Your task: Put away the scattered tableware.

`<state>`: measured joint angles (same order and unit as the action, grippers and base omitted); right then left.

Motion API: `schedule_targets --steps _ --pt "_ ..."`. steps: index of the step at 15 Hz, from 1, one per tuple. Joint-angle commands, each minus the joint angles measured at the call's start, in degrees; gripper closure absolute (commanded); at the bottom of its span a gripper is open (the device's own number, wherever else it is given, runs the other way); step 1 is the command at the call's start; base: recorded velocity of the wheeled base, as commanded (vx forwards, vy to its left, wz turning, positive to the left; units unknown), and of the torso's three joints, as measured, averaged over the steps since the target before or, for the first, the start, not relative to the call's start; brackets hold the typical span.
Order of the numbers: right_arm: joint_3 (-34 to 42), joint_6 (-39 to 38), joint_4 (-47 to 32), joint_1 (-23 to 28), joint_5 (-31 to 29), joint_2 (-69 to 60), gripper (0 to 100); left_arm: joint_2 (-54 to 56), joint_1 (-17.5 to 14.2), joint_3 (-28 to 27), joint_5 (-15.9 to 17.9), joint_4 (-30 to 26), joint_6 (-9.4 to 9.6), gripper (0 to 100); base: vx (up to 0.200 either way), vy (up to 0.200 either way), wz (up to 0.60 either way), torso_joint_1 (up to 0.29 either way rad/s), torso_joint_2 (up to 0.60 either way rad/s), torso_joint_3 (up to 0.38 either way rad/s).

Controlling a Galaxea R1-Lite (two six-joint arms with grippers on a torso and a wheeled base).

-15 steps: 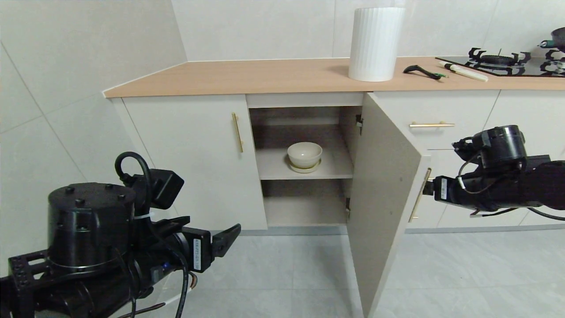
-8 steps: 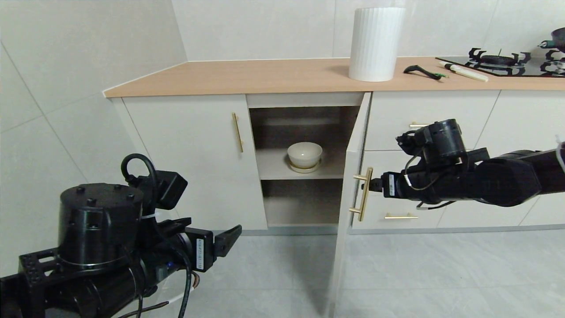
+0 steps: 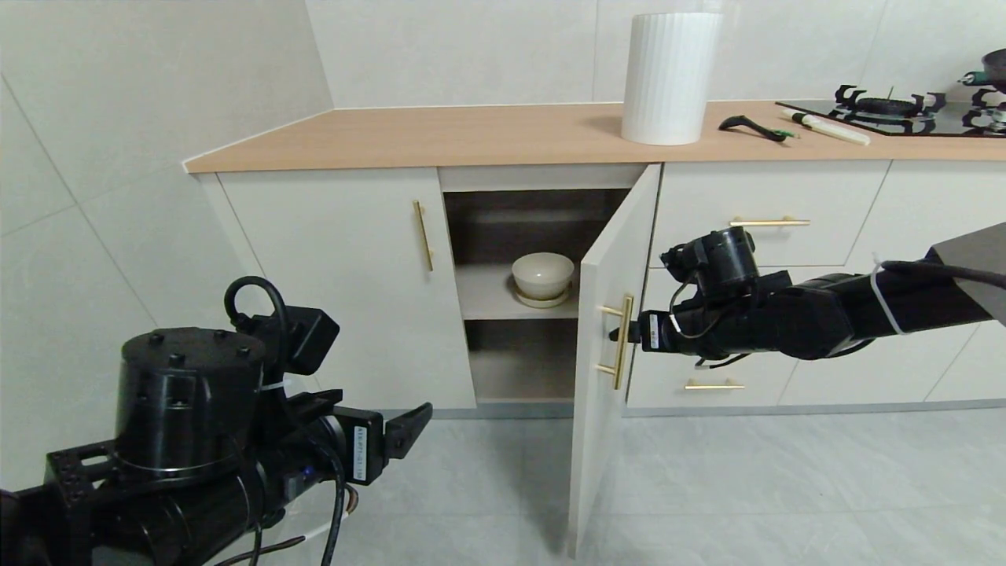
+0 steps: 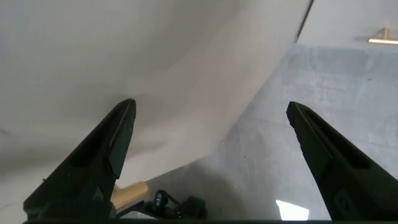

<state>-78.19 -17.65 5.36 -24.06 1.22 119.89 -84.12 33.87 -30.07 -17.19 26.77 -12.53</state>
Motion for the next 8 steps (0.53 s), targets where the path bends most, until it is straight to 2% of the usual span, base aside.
schedule_targets --steps 1,2,4,5,6,8 --pt "-0.21 -0.1 0.09 -0.02 -0.08 0.87 0 0.18 -0.03 -0.07 -0.21 -0.05 0.14 0 0.0 0.0 0.0 0.0 0.0 0.0" --pt "-0.38 -0.1 0.09 -0.11 0.01 1.13 0 0.18 -0.03 -0.07 -0.92 -0.05 0.14 0 0.0 0.0 0.0 0.0 0.0 0.0" --pt "-2.05 -0.89 1.49 -0.9 -0.16 3.15 0 0.36 -1.17 -0.51 -2.76 0.04 0.4 0 0.2 0.0 0.0 0.0 0.0 0.0" --pt "-2.49 -1.68 2.19 -1.16 -0.87 4.12 0 1.23 -1.87 -0.6 -2.85 0.04 1.11 0 0.2 0.0 0.0 0.002 0.0 0.002" --pt "-3.11 -2.21 3.51 -1.25 -2.45 5.26 0 2.38 -2.84 -0.78 -2.94 -0.05 2.69 0 0.2 0.0 0.0 0.002 0.0 0.007" --pt "-4.25 -2.83 6.33 -1.34 -4.91 7.2 0 3.96 -3.81 -1.13 -2.94 -0.05 3.13 0 0.2 0.0 0.0 0.005 0.0 -0.002"
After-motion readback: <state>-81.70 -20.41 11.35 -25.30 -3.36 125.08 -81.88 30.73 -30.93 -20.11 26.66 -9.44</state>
